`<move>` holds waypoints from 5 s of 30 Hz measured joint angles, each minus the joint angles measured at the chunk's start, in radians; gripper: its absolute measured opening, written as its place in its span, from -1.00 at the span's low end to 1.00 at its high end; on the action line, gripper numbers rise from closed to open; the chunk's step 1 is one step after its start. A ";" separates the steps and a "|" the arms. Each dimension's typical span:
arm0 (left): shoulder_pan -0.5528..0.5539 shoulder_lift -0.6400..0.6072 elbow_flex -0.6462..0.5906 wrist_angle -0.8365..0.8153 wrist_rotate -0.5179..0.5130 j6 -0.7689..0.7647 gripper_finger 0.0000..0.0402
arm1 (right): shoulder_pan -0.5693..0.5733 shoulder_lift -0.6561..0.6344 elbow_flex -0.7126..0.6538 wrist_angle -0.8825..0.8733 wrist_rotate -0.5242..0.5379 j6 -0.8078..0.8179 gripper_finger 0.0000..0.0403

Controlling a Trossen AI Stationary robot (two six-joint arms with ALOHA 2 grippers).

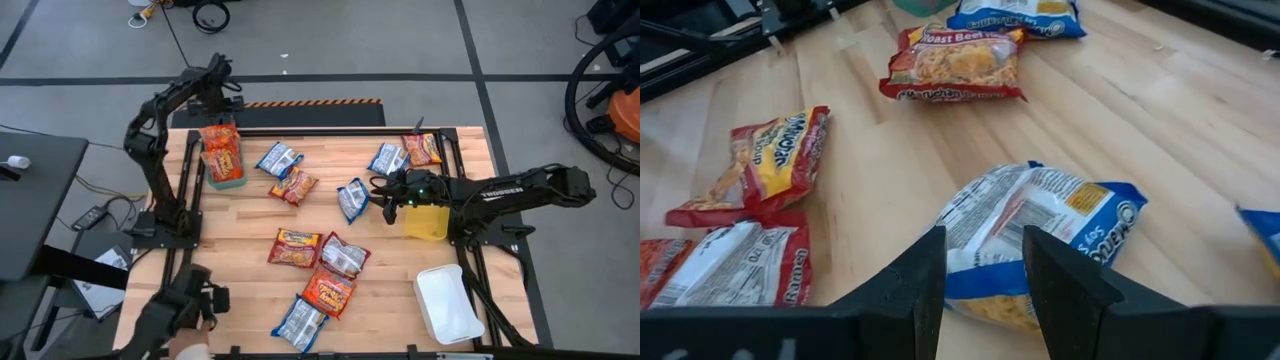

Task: Sort Maruchan noodles
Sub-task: Adjust the orange noodle pack

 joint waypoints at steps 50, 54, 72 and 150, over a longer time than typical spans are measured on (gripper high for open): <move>-0.647 -0.534 -0.214 -0.457 -0.050 -0.241 -0.91 | 0.152 0.371 0.504 -0.057 0.162 -0.261 -0.30; -0.455 -0.488 -0.244 -0.290 0.010 -0.105 -0.74 | 0.168 0.410 0.509 -0.064 0.159 -0.220 -0.30; -0.141 -0.132 -0.083 -0.289 0.106 0.548 -0.08 | 0.139 0.460 0.506 -0.133 0.070 -0.227 -0.30; -0.746 -0.409 -0.153 -0.604 0.372 0.526 -0.46 | 0.308 0.459 0.505 -0.283 0.186 -0.187 -0.30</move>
